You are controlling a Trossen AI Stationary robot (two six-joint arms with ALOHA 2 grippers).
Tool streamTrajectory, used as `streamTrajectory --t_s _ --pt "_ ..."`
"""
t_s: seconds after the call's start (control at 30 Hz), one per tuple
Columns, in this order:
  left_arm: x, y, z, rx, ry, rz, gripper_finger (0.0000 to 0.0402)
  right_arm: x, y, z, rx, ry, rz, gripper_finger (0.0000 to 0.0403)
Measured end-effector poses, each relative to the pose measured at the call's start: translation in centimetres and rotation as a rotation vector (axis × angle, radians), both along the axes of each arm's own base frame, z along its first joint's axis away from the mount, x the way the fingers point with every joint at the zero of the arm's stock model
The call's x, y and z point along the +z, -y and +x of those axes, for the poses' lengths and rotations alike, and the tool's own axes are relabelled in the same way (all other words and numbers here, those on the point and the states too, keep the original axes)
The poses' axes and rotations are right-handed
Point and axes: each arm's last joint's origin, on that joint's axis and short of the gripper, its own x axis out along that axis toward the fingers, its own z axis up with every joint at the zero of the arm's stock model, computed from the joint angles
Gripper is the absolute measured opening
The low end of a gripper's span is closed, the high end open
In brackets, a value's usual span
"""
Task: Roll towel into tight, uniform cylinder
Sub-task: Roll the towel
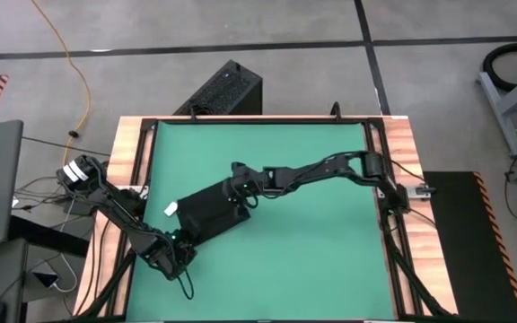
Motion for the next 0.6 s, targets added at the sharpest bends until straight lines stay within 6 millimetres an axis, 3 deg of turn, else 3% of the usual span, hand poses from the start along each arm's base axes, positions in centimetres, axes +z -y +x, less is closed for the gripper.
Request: streamTrajectory --t_s 0.07,0.23,0.6 --pt "0.0 0.0 0.1 0.002 0.012 -0.004 0.0 -1.4 0.5 0.1 -0.001 -0.039 0.009 0.0096" --pt "0.1 0.2 0.2 -0.002 0.021 -0.004 0.0 -2.2 1.6 0.7 -0.028 -0.031 0.031 0.0096" --pt "0.3 0.5 0.6 -0.017 0.056 -0.029 0.0 -5.7 1.1 0.1 -0.059 -0.204 0.086 0.0096"
